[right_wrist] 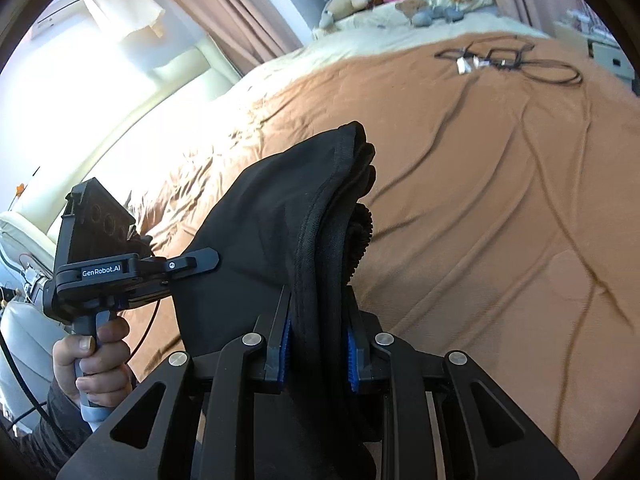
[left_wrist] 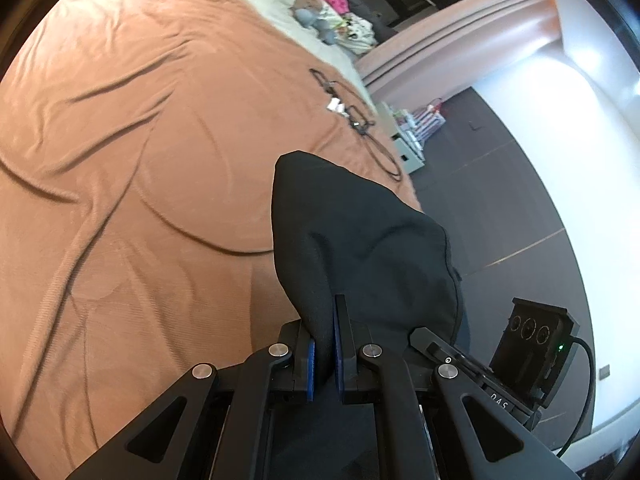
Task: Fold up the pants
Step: 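Close both grippers on the folded black shorts' edge and lift them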
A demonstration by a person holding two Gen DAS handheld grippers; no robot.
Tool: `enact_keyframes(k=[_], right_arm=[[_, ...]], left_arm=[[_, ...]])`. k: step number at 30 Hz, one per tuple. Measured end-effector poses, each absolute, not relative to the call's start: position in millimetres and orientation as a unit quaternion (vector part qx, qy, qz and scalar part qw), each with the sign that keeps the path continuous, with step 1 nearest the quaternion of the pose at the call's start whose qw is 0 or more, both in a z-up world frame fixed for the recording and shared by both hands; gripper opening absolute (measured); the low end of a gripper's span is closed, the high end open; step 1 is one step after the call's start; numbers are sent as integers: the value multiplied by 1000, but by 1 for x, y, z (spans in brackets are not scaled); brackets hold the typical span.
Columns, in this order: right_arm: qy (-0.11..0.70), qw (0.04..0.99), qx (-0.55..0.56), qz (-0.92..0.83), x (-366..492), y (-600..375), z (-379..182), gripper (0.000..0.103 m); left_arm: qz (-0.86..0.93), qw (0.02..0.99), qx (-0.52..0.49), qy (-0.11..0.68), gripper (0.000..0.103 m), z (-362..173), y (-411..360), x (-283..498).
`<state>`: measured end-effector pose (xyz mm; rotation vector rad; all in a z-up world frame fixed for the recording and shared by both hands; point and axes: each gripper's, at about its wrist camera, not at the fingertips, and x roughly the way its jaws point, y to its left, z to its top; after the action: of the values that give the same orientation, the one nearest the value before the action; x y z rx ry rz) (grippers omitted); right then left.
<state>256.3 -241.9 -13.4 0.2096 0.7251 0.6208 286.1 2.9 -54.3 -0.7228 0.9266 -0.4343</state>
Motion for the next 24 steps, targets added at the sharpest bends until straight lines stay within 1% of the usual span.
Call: enact_keyframes(k=[16,24], right_arm=[[291,922,89,239,137,-298,59,18],[278,928,87,233,100,-326,74,18]], left_arm=[[-281,814,-313,401,7,16,-54,268],[-307,815,-287,399,7,36,-93,264]])
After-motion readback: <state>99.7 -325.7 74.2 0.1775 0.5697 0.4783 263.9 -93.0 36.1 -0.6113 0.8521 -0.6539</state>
